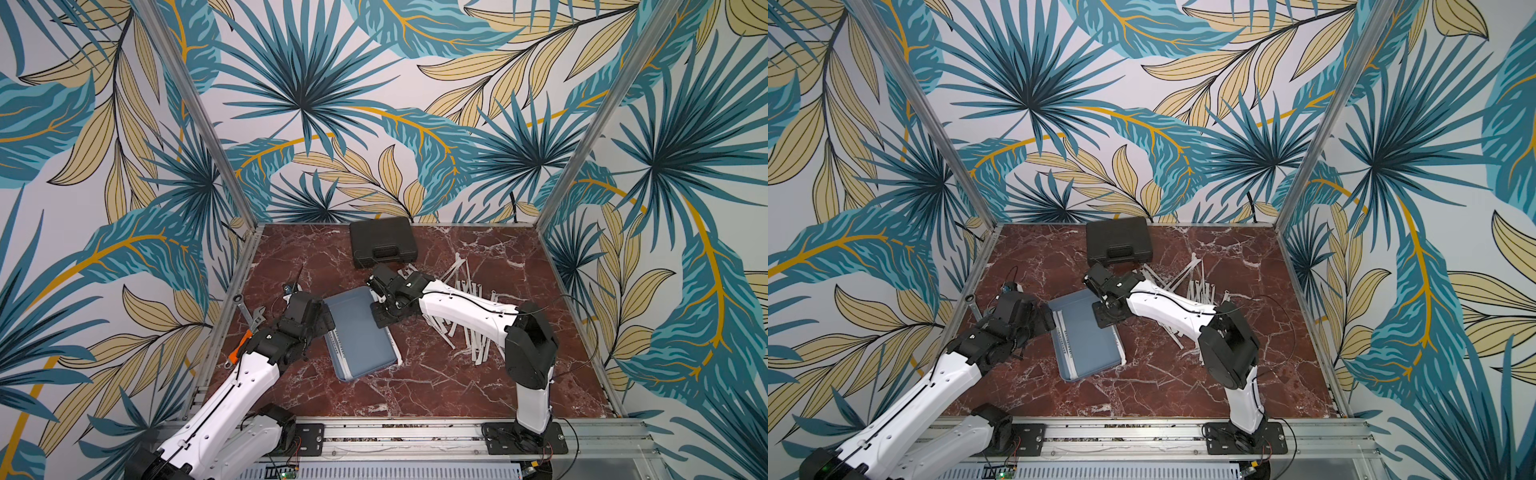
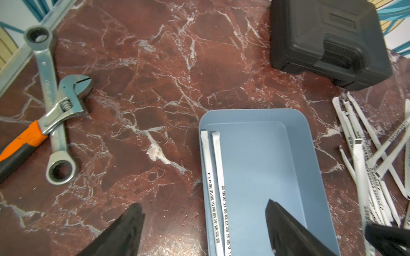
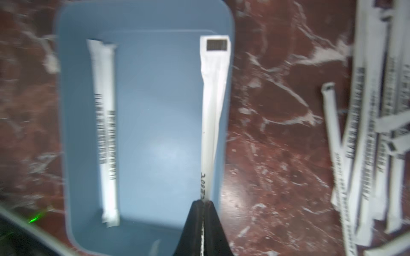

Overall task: Put the straws into the storage box
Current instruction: Place the straw in the storage box.

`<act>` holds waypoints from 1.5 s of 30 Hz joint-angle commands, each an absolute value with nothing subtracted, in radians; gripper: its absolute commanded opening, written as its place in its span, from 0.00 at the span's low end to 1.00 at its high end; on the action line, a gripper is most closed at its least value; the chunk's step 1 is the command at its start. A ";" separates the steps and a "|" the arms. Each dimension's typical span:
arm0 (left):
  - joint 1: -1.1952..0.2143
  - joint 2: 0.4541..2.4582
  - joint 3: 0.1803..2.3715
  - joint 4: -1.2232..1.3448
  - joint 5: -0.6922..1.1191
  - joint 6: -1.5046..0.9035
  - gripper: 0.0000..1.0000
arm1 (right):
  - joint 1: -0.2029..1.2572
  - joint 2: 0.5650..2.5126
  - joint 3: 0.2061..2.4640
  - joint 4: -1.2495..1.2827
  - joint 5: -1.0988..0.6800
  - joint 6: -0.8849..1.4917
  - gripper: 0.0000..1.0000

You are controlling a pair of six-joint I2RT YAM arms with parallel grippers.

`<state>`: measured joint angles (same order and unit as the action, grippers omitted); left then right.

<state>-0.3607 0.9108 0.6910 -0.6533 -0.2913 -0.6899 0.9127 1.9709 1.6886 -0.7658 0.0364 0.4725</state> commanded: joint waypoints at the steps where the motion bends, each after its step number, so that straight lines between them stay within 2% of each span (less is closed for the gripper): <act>1: -0.341 0.877 0.676 -0.676 -0.291 -0.709 0.91 | 0.948 2.068 1.742 -0.690 -0.053 0.552 0.09; 12: -0.340 0.844 0.651 -0.674 -0.264 -0.710 0.91 | 0.991 2.322 1.924 -0.643 -0.103 0.603 0.08; 24: -0.340 0.868 0.641 -0.654 -0.239 -0.706 0.91 | 0.996 2.391 1.960 -0.649 -0.133 0.614 0.10; 29: -0.339 0.870 0.641 -0.654 -0.237 -0.704 0.91 | 0.996 2.394 1.967 -0.648 -0.132 0.613 0.15; 36: -0.340 0.867 0.688 -0.680 -0.242 -0.678 0.91 | 0.982 2.251 1.919 -0.657 -0.136 0.609 0.24; 40: -0.355 0.906 0.761 -0.732 -0.247 -0.662 0.89 | 0.915 2.062 1.732 -0.637 -0.106 0.617 0.28; 45: -0.578 1.056 0.848 -0.734 -0.379 -0.678 0.89 | 0.730 1.926 1.497 -0.666 0.057 0.547 0.41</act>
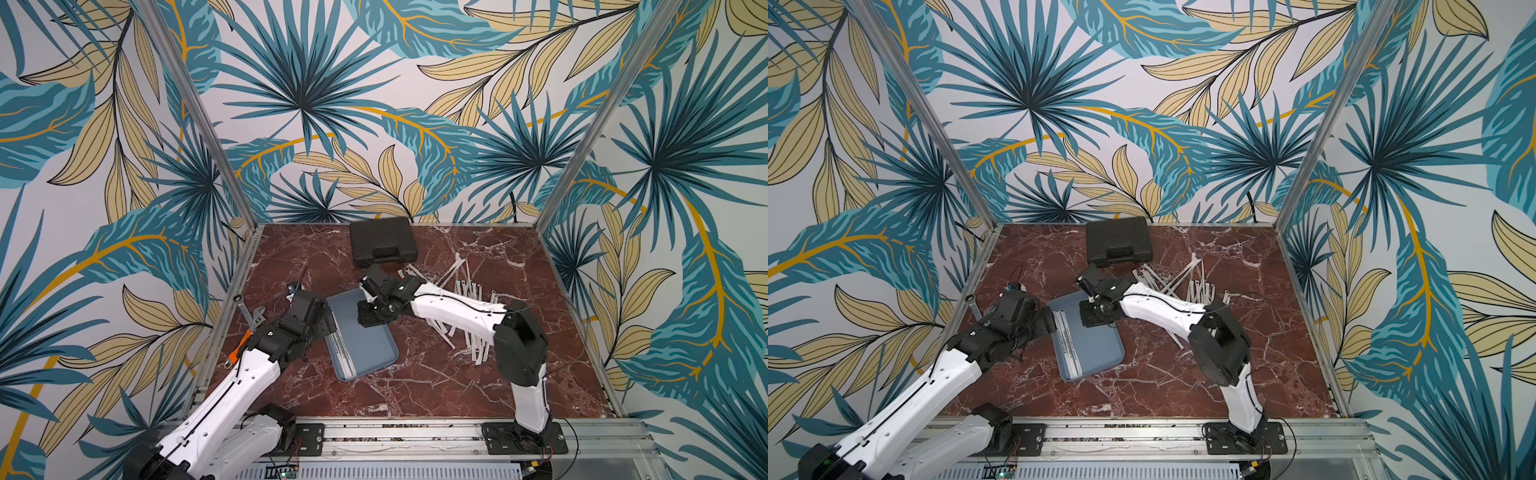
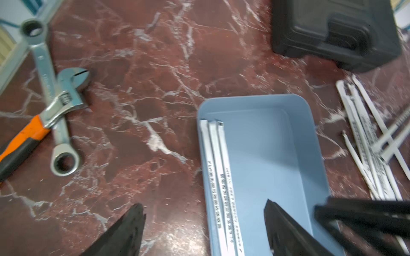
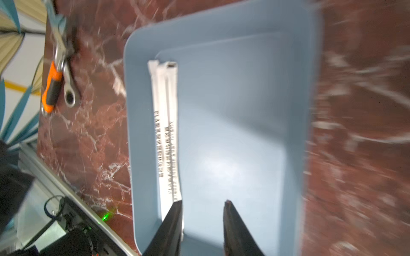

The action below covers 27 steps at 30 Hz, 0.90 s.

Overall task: Put the straws into the storage box
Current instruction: Place the straw in the storage box, then adjust the straw at the center of the board.

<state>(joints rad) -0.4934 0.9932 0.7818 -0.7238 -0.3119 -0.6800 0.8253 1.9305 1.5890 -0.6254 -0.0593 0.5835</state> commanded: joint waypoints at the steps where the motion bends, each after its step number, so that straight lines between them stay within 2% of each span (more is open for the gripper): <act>1: -0.625 1.100 0.865 -0.720 -0.385 -0.683 0.89 | 0.693 1.926 1.481 -0.685 0.077 0.530 0.43; 5: -0.749 1.247 0.932 -0.673 -0.380 -0.690 0.90 | 0.618 1.963 1.484 -0.722 0.175 0.467 0.50; 11: -0.786 1.339 0.951 -0.617 -0.323 -0.698 0.90 | 0.588 2.084 1.539 -0.722 0.197 0.482 0.50; 14: -0.786 1.330 0.940 -0.621 -0.328 -0.697 0.91 | 0.596 2.091 1.522 -0.699 0.152 0.506 0.45; 19: -0.777 1.295 0.908 -0.605 -0.366 -0.699 0.91 | 0.649 2.035 1.450 -0.702 0.141 0.534 0.26; 23: -0.760 1.268 0.893 -0.601 -0.368 -0.692 0.92 | 0.712 1.950 1.373 -0.733 0.160 0.571 0.21; 25: -0.751 1.255 0.883 -0.603 -0.368 -0.690 0.92 | 0.746 1.903 1.348 -0.753 0.146 0.578 0.22; 27: -0.737 1.242 0.869 -0.604 -0.366 -0.689 0.92 | 0.759 1.852 1.328 -0.774 0.133 0.599 0.35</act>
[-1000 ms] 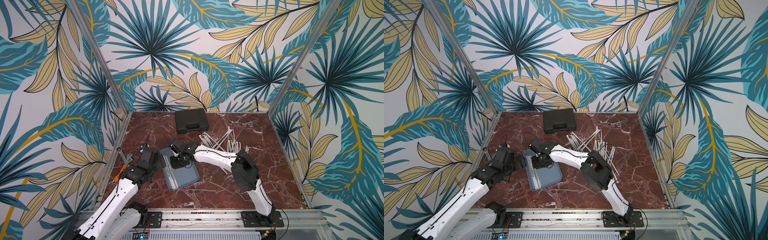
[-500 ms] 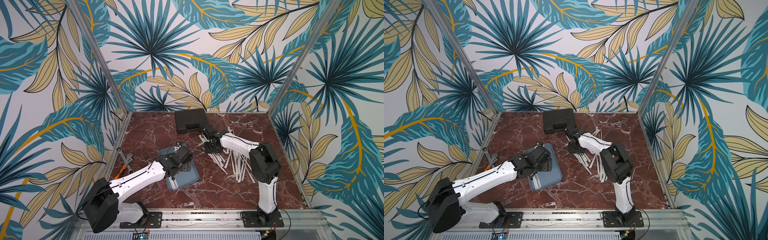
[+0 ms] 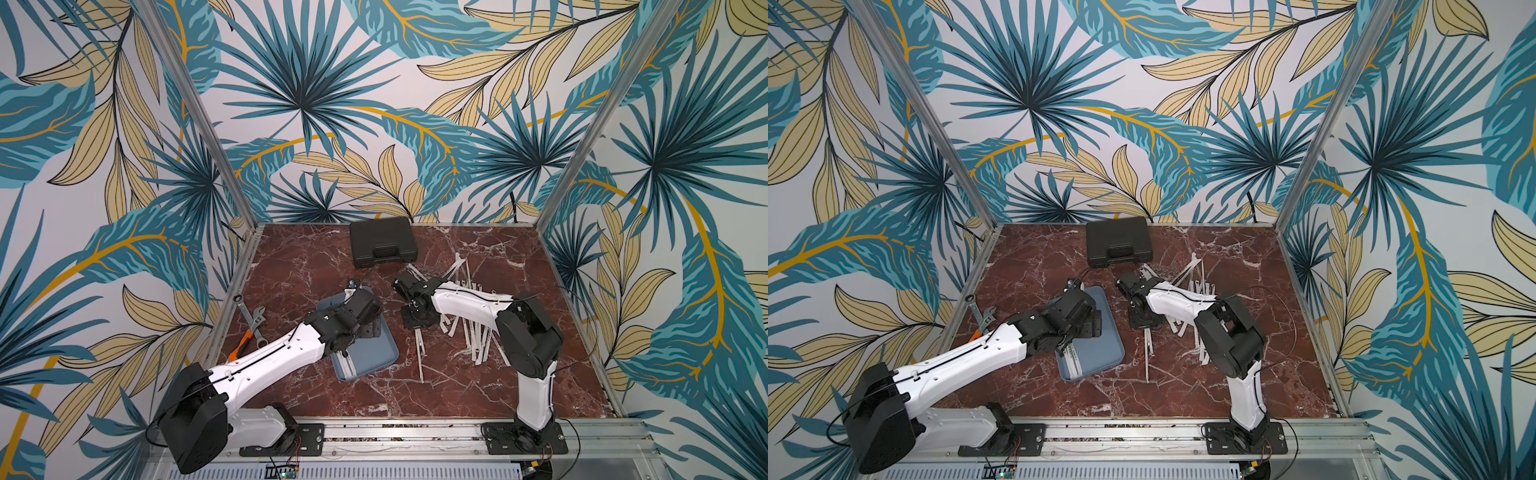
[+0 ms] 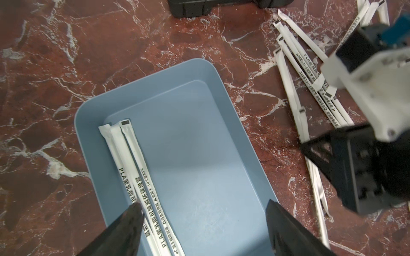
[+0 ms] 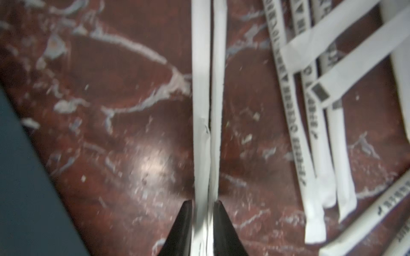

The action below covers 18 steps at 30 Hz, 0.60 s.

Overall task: Put the straws into the storage box
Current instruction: Adjust the straw at the center of the board, then pick up the straw from the center of the board.

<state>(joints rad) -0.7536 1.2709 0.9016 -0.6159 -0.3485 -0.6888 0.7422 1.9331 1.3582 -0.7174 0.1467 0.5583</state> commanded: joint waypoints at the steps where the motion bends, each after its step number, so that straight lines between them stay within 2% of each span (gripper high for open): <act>1: -0.731 1.234 0.864 -0.605 -0.365 -0.687 0.92 | 0.759 1.833 1.319 -0.779 0.137 0.607 0.41; 2: -0.723 1.225 0.858 -0.605 -0.364 -0.686 0.92 | 0.759 1.819 1.320 -0.792 0.153 0.610 0.44; 4: -0.707 1.207 0.848 -0.607 -0.359 -0.686 0.92 | 0.762 1.814 1.334 -0.829 0.178 0.605 0.43; 9: -0.682 1.148 0.815 -0.609 -0.363 -0.688 0.92 | 0.812 1.839 1.329 -0.825 0.130 0.626 0.29; 18: -0.648 1.079 0.766 -0.618 -0.359 -0.698 0.92 | 0.864 1.908 1.277 -0.755 0.110 0.678 0.28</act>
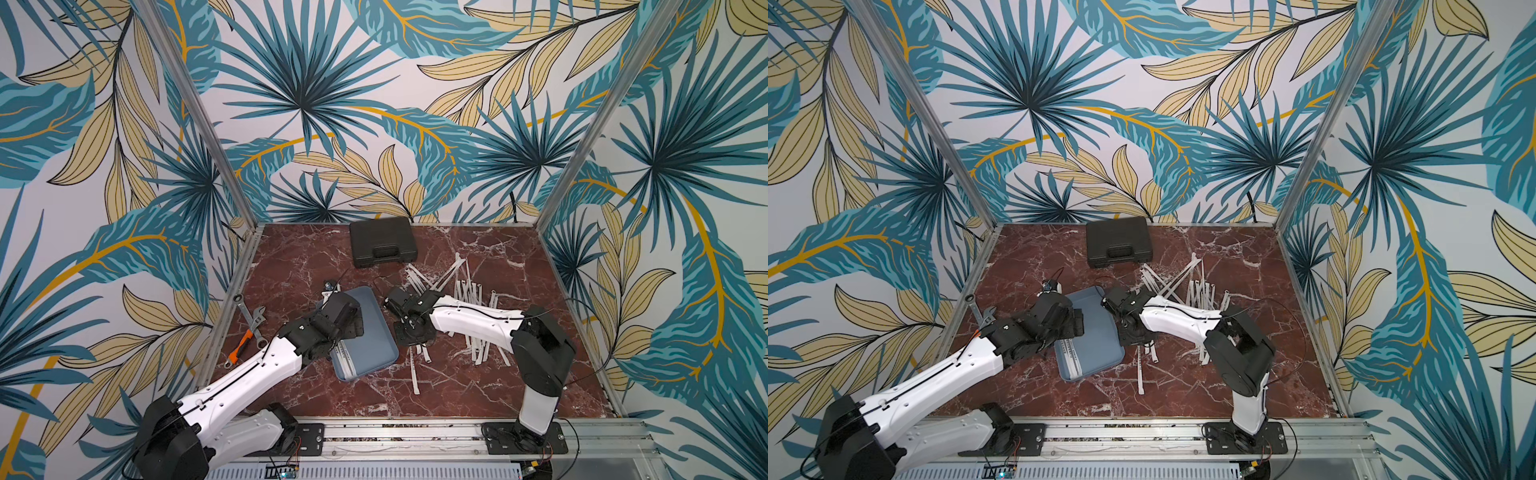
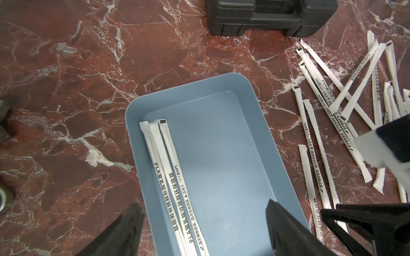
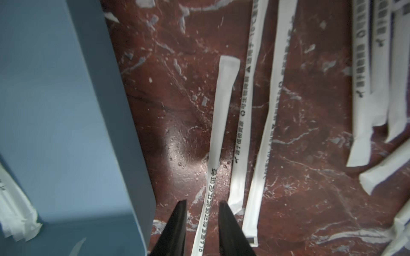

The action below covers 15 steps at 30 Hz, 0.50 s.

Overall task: Put the straws into the storage box
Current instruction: Pick up the straw from the center of the board.

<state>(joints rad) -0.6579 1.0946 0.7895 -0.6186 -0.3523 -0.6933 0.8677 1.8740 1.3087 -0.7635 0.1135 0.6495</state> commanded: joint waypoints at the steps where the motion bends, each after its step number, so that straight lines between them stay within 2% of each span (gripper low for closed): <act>1: -0.648 1.079 0.768 -0.620 -0.360 -0.696 0.92 | 0.864 1.914 1.270 -0.749 0.110 0.678 0.28; 5: -0.645 1.080 0.767 -0.616 -0.357 -0.696 0.92 | 0.864 1.944 1.245 -0.726 0.107 0.675 0.24; 11: -0.643 1.078 0.764 -0.619 -0.363 -0.696 0.92 | 0.865 1.938 1.243 -0.708 0.110 0.658 0.10; 15: -0.609 1.051 0.773 -0.669 -0.396 -0.685 0.92 | 0.886 1.880 1.338 -0.800 0.147 0.624 0.09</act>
<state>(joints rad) -0.6350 1.0859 0.7879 -0.6273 -0.3595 -0.6918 0.8703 1.9190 1.2846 -0.7433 0.1062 0.6498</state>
